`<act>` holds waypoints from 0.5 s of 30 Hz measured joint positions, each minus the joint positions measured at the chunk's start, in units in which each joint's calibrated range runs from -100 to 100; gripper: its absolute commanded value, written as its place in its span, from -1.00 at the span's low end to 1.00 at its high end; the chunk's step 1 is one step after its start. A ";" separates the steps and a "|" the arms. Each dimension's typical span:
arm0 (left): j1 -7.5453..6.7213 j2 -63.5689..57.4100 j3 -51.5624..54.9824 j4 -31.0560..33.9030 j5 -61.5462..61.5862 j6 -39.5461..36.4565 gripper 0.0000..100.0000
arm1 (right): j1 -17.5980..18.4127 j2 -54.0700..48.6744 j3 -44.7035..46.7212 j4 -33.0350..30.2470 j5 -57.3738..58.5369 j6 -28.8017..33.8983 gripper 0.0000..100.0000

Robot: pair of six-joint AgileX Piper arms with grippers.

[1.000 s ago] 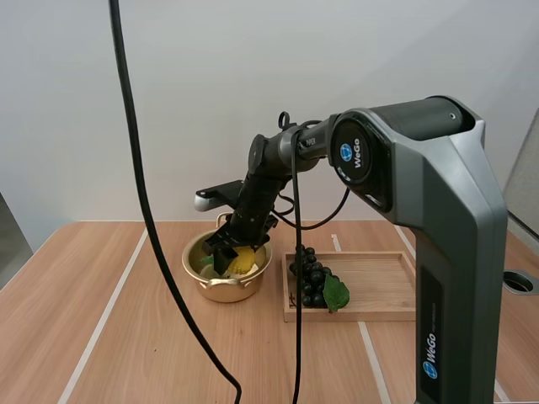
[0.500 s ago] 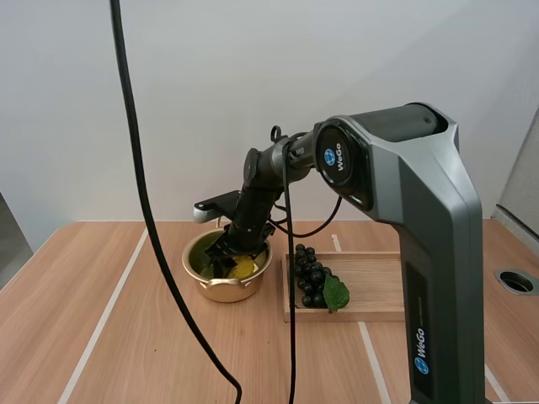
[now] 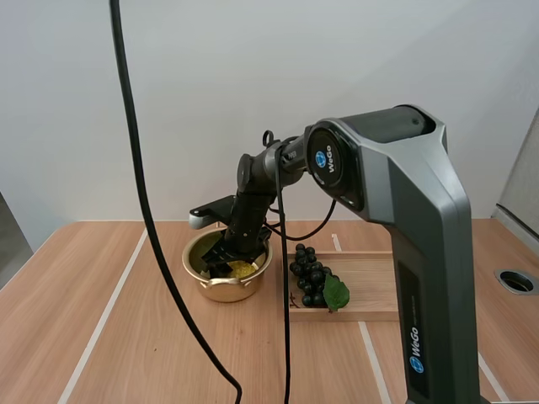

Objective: Open the pot, put the pineapple inside, and close it

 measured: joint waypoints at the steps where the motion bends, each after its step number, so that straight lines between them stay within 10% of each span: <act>1: 0.00 0.00 0.00 0.00 0.00 0.00 -1.00 | 0.00 0.00 0.00 -0.11 0.00 0.00 1.00; 15: 0.00 0.00 0.00 0.00 0.00 0.00 -1.00 | -0.15 -1.01 -4.06 -3.57 2.34 0.35 1.00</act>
